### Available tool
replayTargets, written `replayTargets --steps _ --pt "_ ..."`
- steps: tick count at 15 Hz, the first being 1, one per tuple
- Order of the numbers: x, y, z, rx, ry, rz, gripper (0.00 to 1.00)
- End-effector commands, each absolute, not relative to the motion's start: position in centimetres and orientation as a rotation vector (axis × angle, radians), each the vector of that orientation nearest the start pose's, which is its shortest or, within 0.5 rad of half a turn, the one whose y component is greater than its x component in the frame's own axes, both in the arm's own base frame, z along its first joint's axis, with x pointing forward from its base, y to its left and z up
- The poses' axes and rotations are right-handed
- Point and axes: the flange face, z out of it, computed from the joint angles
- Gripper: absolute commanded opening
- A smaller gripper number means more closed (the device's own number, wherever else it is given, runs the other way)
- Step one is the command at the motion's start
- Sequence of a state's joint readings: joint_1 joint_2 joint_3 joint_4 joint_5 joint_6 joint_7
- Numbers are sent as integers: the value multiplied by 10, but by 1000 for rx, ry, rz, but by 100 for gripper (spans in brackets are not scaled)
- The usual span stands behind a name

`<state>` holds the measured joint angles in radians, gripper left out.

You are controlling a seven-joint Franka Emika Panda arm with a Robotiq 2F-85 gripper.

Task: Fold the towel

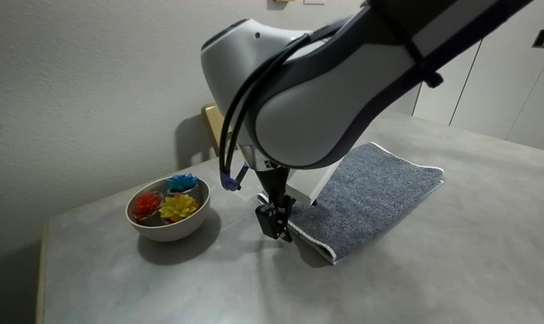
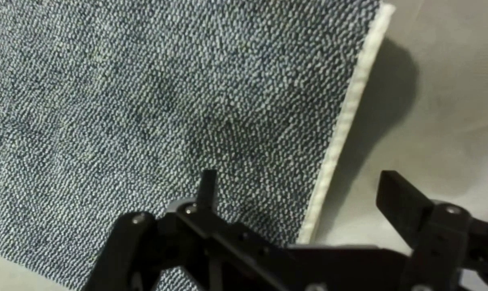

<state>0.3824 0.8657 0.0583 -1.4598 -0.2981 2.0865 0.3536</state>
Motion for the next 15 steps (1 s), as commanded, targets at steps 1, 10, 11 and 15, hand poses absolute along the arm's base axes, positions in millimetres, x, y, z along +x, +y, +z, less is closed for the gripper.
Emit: replayTargets --steps 1,10,11,15 --pt "639 281 140 -3413 -409 224 100" --pt "627 303 146 -3420 -338 143 34" --pt "625 303 147 -3424 -328 129 27" --pt "624 288 147 -3461 -218 78 26"
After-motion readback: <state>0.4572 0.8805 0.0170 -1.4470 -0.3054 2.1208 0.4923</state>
